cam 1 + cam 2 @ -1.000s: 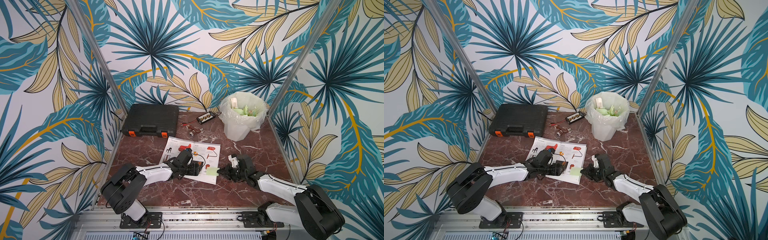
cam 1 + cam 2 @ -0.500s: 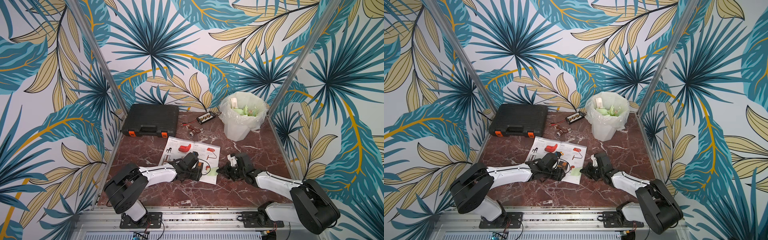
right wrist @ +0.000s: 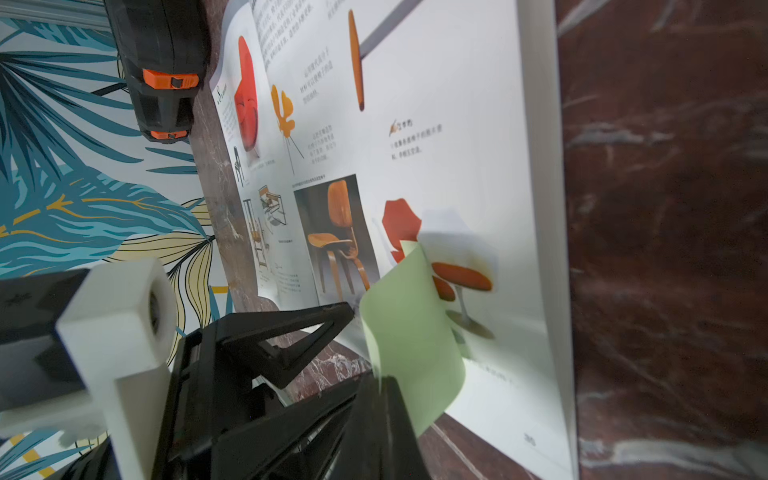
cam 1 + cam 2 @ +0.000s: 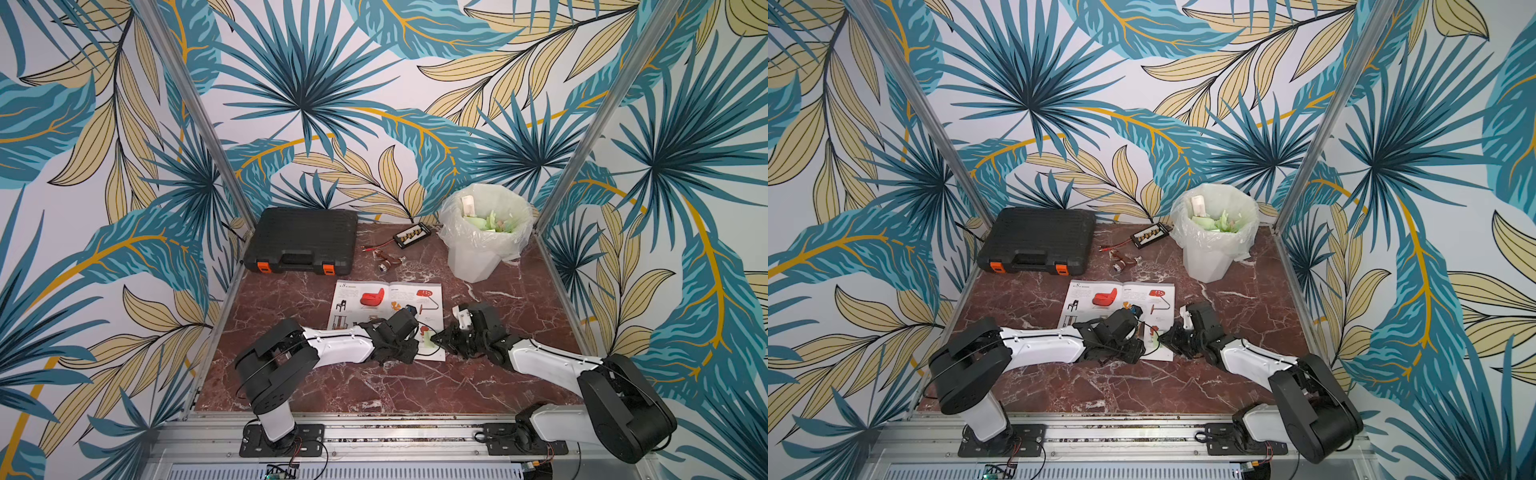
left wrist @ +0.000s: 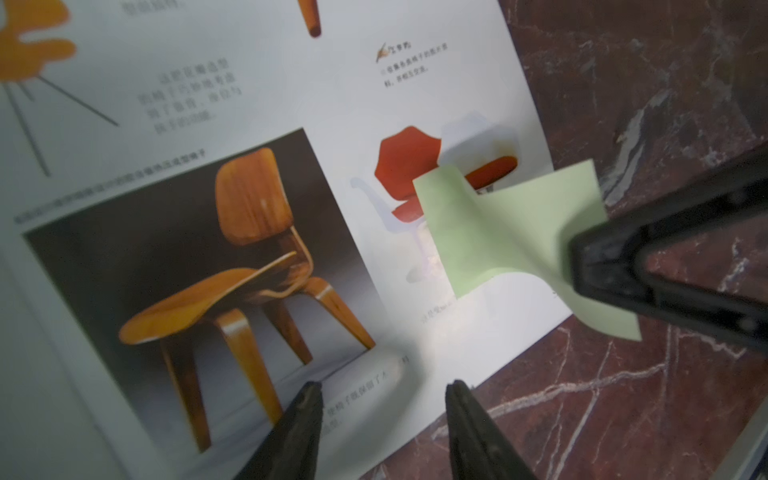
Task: Peel off the used sticky note
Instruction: Tear off the note from the book.
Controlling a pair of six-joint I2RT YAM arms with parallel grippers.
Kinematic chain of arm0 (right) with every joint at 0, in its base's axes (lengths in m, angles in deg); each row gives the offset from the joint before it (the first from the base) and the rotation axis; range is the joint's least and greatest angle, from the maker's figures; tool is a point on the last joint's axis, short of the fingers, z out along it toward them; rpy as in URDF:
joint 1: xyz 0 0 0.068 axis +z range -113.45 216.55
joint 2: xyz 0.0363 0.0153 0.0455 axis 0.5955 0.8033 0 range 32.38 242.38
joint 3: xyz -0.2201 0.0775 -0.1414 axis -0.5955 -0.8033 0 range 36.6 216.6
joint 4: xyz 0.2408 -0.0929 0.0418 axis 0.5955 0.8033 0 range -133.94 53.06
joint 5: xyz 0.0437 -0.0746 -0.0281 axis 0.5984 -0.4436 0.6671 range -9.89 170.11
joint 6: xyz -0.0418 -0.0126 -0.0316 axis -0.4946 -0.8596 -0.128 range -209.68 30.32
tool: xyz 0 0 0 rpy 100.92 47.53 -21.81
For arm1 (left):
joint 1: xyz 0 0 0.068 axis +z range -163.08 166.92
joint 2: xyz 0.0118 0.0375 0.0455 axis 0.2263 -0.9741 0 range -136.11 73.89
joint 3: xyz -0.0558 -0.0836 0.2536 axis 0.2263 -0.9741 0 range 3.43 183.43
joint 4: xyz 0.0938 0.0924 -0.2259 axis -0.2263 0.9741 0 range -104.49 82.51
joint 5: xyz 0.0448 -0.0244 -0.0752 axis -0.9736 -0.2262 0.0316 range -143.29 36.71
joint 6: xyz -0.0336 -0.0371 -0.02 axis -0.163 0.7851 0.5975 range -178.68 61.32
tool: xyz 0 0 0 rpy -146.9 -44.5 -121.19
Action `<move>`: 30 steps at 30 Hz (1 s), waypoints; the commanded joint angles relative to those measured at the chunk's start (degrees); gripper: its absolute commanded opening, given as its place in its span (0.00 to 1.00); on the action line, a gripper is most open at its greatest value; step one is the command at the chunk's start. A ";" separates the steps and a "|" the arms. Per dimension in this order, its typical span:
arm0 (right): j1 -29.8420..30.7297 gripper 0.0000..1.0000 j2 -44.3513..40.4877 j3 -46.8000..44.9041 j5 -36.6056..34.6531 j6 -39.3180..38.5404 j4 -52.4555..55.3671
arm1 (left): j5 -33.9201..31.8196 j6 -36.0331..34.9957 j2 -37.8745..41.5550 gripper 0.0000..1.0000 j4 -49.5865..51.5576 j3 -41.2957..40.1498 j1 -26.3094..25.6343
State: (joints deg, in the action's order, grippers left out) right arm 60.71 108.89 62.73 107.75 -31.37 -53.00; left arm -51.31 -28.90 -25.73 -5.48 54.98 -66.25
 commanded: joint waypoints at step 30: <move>1.21 0.00 -3.07 -2.37 -6.65 -4.51 5.68 | 2.63 1.63 -0.29 0.44 10.02 8.16 0.41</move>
State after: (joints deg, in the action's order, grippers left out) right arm 61.63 106.62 61.83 102.81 -34.48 -48.61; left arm -50.59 -27.83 -25.99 0.90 58.52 -66.27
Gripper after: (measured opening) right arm 0.044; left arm 0.438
